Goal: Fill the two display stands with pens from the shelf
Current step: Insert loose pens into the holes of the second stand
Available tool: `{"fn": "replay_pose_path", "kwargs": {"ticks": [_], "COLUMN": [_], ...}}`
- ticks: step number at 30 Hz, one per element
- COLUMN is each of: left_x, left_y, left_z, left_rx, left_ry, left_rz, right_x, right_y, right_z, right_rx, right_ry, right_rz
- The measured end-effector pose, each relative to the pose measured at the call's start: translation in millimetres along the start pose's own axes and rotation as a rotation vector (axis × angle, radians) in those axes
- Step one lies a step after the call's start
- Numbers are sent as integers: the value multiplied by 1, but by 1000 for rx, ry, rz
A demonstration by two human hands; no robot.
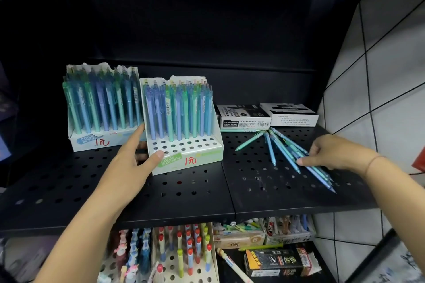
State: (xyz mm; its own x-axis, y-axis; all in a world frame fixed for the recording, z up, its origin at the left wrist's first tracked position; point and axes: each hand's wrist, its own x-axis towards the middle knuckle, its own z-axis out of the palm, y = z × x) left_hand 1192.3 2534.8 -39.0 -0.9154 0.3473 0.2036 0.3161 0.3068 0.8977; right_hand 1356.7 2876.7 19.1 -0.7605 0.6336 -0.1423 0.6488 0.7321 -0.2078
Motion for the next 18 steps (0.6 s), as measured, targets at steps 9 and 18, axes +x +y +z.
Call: {"fn": "replay_pose_path", "kwargs": {"ticks": [9,18], "left_x": [-2,-1], "left_y": [2,1], "left_z": [-1,-1], "left_rx": [-12,-8], "left_ry": [-7,-20], "left_rz": [-3,-13], "right_x": [14,25], "right_y": [-3,-2], "right_z": [-9,-6], "right_rx": [-31,94], "right_ry": [-191,-252], "right_rz": [33,-4]}}
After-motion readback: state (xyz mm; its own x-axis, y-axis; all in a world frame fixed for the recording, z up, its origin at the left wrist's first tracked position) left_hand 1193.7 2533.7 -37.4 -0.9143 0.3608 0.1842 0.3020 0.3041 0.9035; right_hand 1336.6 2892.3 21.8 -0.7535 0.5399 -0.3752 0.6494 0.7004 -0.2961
